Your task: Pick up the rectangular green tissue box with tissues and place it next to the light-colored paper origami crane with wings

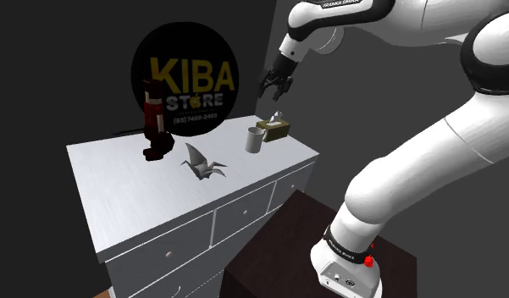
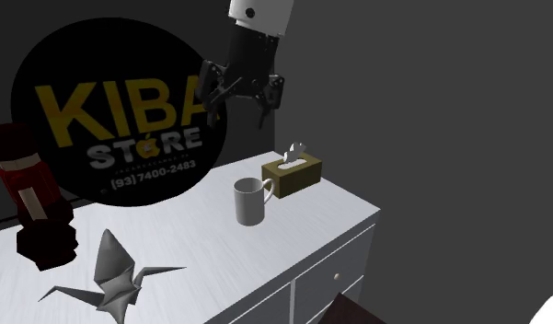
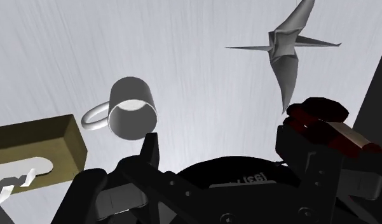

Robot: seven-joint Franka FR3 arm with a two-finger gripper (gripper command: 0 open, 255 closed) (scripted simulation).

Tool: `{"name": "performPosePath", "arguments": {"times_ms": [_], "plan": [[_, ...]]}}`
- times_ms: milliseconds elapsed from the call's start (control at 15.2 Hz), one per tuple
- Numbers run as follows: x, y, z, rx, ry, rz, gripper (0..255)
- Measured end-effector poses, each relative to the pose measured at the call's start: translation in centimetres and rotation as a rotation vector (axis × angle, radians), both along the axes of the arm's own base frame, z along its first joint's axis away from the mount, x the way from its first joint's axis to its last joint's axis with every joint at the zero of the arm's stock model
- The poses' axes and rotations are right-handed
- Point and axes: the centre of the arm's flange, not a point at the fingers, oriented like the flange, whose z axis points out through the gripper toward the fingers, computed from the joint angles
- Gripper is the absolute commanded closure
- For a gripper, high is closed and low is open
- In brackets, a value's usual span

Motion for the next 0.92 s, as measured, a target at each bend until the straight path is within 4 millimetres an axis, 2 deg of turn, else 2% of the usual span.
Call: {"name": "performPosePath", "arguments": {"times_ms": [396,924], "plan": [[2.2,-6.7,-3.6,0.038,-0.015,-0.121,0],[4.3,-15.8,-8.2,0.088,-0.035,-0.282,0]]}}
